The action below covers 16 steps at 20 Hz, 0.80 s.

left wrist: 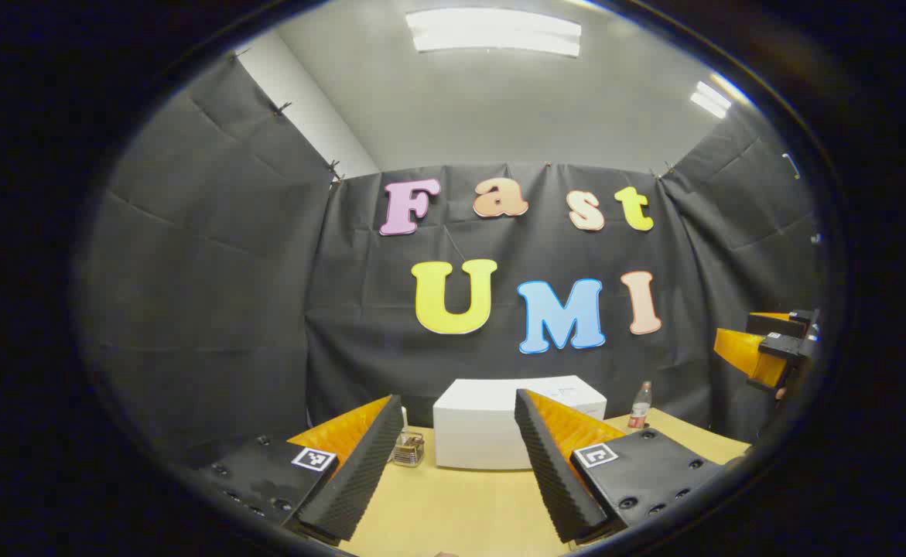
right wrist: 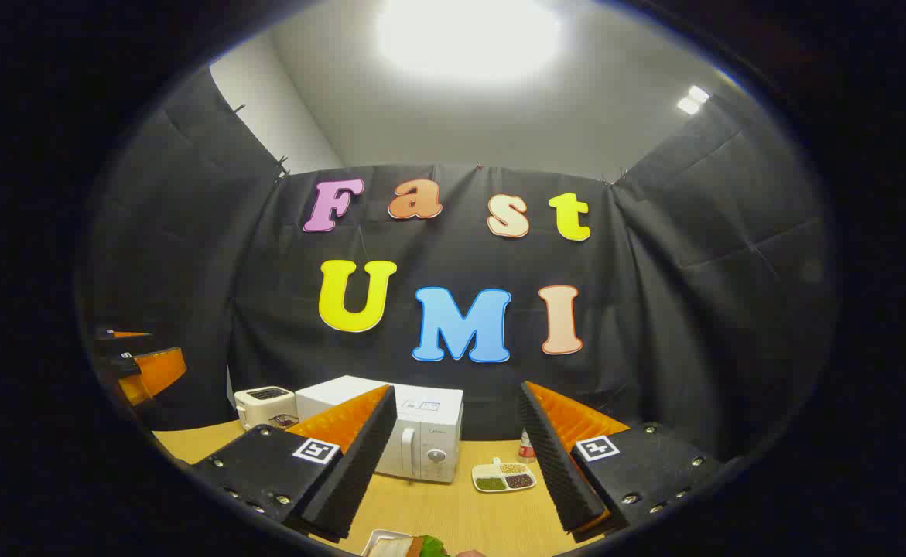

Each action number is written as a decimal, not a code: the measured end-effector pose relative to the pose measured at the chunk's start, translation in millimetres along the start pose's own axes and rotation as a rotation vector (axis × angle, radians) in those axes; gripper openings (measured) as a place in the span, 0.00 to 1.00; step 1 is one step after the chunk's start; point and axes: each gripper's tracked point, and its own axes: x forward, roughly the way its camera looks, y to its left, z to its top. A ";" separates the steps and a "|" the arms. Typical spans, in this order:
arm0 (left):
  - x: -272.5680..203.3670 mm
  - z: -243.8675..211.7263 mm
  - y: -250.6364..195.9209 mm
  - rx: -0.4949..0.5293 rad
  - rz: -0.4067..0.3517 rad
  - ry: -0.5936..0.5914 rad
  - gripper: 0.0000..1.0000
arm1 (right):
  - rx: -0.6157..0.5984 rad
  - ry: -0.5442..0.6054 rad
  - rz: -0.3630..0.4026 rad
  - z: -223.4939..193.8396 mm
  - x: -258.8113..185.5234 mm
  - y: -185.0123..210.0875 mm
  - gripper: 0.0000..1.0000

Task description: Open the microwave oven with the left hand, put the food in, and close the microwave oven.

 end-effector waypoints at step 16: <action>-10.6 3.2 -34.4 0.024 0.004 -0.013 0.97 | -0.010 0.011 0.033 -14.0 8.8 -19.5 0.95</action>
